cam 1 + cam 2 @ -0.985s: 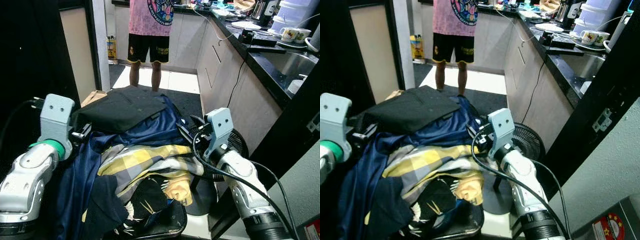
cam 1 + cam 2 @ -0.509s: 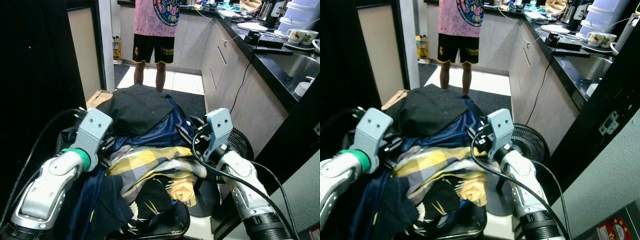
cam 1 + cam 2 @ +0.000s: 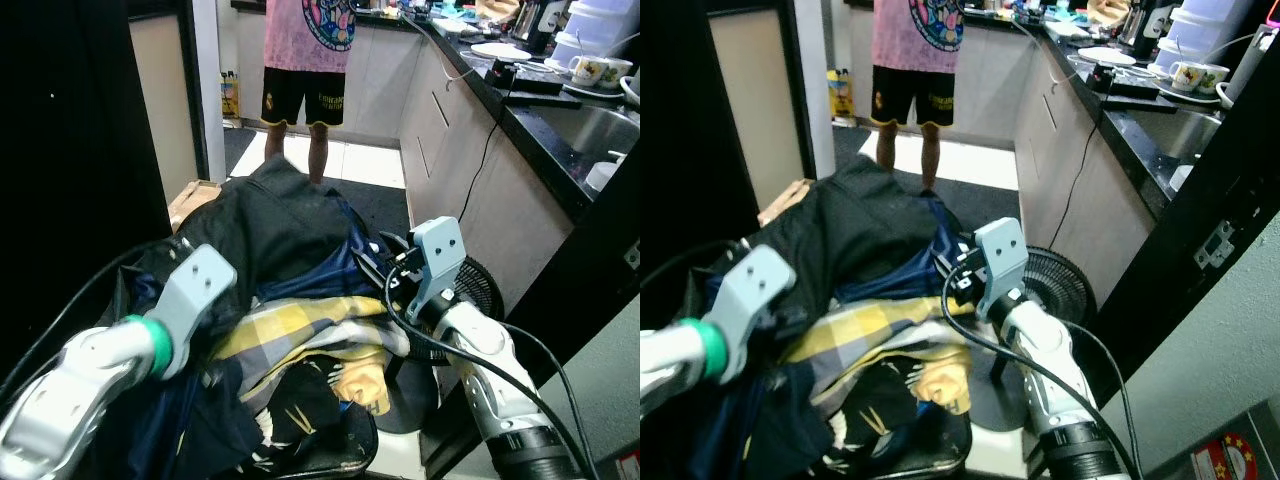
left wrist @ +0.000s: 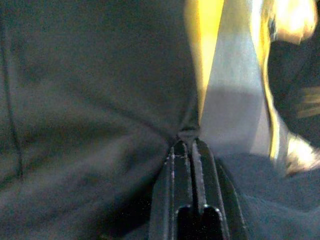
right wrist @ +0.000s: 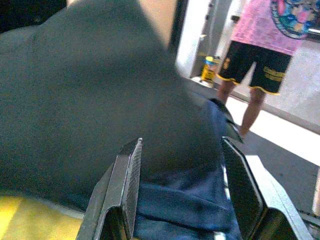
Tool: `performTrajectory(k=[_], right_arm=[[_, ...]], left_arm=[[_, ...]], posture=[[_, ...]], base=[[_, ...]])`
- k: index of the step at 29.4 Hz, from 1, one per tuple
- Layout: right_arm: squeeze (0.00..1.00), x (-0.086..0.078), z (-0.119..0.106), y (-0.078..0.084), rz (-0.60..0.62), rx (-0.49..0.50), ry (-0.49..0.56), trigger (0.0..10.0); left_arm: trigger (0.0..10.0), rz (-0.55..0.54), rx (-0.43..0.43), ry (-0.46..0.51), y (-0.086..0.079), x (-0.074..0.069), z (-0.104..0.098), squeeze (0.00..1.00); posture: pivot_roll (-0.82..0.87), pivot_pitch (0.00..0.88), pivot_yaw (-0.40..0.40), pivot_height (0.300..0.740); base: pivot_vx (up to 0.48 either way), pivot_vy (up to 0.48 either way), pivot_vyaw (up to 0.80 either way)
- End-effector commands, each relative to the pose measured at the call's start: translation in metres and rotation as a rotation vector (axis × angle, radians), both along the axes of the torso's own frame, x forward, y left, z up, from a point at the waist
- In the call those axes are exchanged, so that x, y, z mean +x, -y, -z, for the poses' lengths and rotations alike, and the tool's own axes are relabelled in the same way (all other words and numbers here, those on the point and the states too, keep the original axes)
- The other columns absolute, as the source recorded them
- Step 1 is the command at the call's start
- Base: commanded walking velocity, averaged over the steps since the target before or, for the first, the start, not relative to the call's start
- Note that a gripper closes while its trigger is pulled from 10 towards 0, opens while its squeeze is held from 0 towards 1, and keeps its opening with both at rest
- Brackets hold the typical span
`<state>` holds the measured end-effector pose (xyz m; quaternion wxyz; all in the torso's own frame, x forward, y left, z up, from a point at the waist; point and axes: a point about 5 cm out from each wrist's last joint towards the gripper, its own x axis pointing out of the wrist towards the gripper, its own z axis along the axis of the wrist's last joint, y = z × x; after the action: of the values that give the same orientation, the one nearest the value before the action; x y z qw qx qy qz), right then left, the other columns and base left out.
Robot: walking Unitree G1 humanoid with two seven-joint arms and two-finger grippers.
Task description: Clothes washing
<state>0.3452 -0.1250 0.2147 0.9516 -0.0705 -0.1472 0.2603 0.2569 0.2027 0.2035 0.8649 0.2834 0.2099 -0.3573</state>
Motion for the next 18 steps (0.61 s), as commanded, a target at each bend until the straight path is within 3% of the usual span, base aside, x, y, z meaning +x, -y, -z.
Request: performTrajectory(k=[1, 5, 10, 11, 12, 13, 14, 15, 16, 17, 18], right_arm=[[0.0, -0.001, 0.003, 0.003, 0.007, 0.0, -0.014, 10.0], [0.0, 0.0, 0.005, 0.001, 0.003, 0.003, -0.019, 10.0], [0.0, 0.0, 0.005, -0.003, -0.007, 0.005, -0.02, 10.0], [0.0, 0.001, 0.004, -0.003, -0.008, 0.006, -0.019, 10.0], [0.0, 0.001, 0.004, -0.003, -0.008, 0.006, -0.019, 10.0], [0.0, 0.001, 0.004, -0.003, -0.008, 0.006, -0.019, 10.0], [0.0, 0.001, 0.004, -0.003, -0.008, 0.006, -0.019, 10.0], [0.0, 0.001, 0.003, -0.002, -0.006, 0.007, -0.017, 10.0], [0.0, 0.001, 0.003, -0.002, -0.006, 0.007, -0.017, 10.0], [0.0, 0.001, 0.003, -0.002, -0.005, 0.008, -0.017, 10.0], [0.0, 0.001, 0.003, -0.001, -0.004, 0.009, -0.015, 10.0]], left_arm=[[0.0, 0.015, 0.038, -0.126, -0.006, -0.013, 0.013, 0.0], [0.0, -0.018, 0.034, -0.169, -0.016, -0.024, 0.005, 0.0], [0.0, 0.004, -0.007, -0.107, -0.008, -0.02, -0.003, 0.0], [0.0, 0.003, -0.022, -0.037, -0.003, -0.013, -0.007, 0.0], [0.0, 0.003, -0.022, -0.037, -0.003, -0.013, -0.007, 0.0], [0.0, 0.0, -0.051, 0.045, 0.001, -0.005, -0.012, 0.0], [0.0, 0.0, -0.051, 0.045, 0.001, -0.005, -0.012, 0.0], [0.0, -0.03, -0.156, 0.209, 0.01, 0.009, -0.028, 0.0], [0.0, -0.03, -0.156, 0.209, 0.01, 0.009, -0.028, 0.0], [0.0, -0.055, -0.234, 0.31, 0.014, 0.017, -0.04, 0.0], [0.0, -0.053, -0.387, 0.434, 0.024, 0.024, -0.06, 0.0]], posture=[[0.0, 0.076, -0.051, 0.74], [0.01, 0.077, -0.057, 0.74], [0.01, 0.077, -0.059, 0.74], [0.01, 0.076, -0.058, 0.74], [0.01, 0.076, -0.058, 0.74], [0.01, 0.075, -0.058, 0.74], [0.01, 0.075, -0.058, 0.74], [0.01, 0.075, -0.056, 0.74], [0.01, 0.075, -0.056, 0.74], [0.01, 0.074, -0.055, 0.74], [0.0, 0.073, -0.054, 0.74]], base=[[0.0, 0.0, 0.0], [0.0, 0.0, 0.0], [0.0, 0.0, 0.0], [0.0, 0.0, 0.0], [0.0, 0.0, 0.0], [0.0, 0.0, 0.0], [0.0, 0.0, 0.0], [0.0, 0.0, 0.0], [0.0, 0.0, 0.0], [0.0, 0.0, 0.0], [0.0, 0.0, 0.0]])
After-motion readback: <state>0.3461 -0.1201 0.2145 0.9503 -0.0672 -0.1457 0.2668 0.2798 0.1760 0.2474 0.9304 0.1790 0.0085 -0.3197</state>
